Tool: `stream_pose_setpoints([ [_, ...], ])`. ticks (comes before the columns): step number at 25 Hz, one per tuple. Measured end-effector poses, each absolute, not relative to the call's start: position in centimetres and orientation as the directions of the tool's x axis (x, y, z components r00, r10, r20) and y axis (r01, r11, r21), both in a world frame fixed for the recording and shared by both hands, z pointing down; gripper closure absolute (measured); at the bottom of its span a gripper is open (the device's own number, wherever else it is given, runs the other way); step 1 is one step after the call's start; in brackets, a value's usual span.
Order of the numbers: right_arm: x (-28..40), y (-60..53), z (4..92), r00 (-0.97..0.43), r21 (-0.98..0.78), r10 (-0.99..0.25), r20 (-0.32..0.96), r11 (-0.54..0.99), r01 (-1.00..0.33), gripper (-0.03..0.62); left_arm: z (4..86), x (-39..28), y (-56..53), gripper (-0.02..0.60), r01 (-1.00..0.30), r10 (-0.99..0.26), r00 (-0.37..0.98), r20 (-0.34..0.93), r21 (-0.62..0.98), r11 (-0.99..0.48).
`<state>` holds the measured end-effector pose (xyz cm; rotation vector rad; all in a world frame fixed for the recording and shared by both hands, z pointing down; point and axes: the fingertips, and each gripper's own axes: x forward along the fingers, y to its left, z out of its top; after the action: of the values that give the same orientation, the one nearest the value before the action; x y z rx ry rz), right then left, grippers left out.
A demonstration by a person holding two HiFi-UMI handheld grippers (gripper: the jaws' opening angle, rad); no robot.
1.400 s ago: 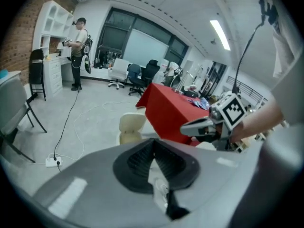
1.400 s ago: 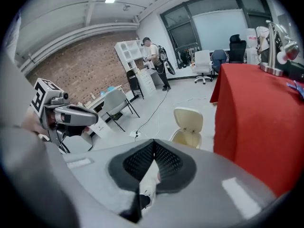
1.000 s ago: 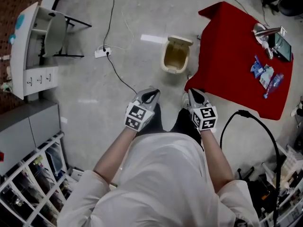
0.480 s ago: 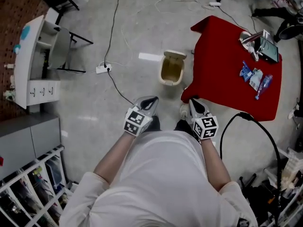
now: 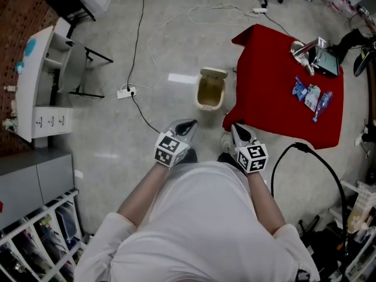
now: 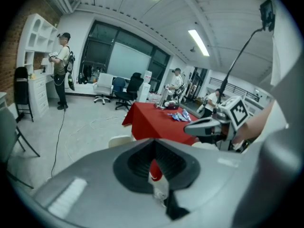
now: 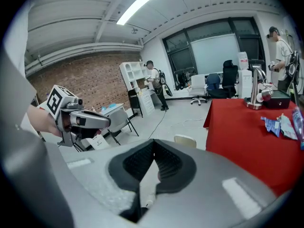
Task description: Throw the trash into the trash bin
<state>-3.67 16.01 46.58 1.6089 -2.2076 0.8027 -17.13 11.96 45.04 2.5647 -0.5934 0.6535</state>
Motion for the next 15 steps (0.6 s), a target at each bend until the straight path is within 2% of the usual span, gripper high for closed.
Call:
stream_pose_setpoints([
  [10, -6.0, 15.8, 46.2, -0.274, -0.242, -0.796, 0.540, 0.165, -0.956, 0.592, 45.2, -19.4, 11.4, 0.577, -0.414, -0.238, 0.814, 0.529, 0.241, -0.878],
  [15, -6.2, 15.9, 45.7, -0.225, -0.248, -0.820, 0.527, 0.105, -0.963, 0.594, 44.4, -19.1, 11.8, 0.577, -0.332, -0.164, 0.831, 0.531, 0.238, -0.913],
])
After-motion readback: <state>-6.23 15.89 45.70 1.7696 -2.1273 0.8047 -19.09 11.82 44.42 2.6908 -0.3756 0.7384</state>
